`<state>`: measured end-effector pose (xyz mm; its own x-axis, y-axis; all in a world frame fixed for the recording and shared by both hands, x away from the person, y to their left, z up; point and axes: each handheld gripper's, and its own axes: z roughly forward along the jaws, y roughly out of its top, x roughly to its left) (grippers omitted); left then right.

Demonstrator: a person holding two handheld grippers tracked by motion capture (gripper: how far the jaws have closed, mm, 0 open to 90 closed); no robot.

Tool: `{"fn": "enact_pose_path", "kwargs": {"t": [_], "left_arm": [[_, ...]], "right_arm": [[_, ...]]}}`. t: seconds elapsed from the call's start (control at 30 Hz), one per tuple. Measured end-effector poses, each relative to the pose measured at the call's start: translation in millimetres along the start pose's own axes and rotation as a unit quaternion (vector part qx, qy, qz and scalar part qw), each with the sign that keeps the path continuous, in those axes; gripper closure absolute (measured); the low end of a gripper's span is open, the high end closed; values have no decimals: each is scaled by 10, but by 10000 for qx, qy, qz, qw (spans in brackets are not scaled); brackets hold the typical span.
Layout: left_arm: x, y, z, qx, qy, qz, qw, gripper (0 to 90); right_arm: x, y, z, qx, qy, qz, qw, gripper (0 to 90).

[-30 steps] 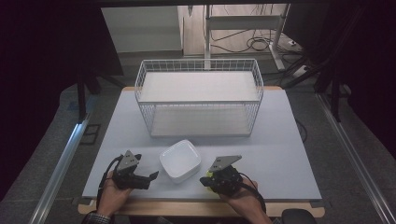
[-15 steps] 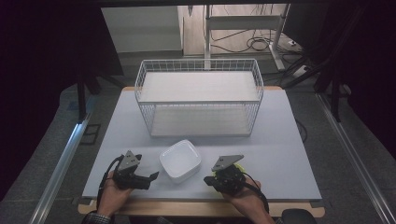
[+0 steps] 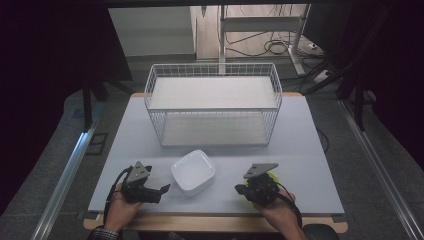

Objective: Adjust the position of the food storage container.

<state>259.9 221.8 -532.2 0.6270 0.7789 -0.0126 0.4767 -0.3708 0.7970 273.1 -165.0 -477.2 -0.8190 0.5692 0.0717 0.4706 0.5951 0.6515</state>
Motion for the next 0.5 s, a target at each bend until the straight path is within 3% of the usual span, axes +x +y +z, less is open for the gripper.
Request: {"fn": "enact_pose_path", "kwargs": {"t": [0.2,0.5], "left_arm": [[1,2,0,9,-17,-23,10000,43],[10,8,-2,30,-190,-264,9995,51]], "right_arm": [[-205,-126,-159,-55,-278,286,9992,890],[-499,-254,-322,-163,-575,654,9961,889]]}}
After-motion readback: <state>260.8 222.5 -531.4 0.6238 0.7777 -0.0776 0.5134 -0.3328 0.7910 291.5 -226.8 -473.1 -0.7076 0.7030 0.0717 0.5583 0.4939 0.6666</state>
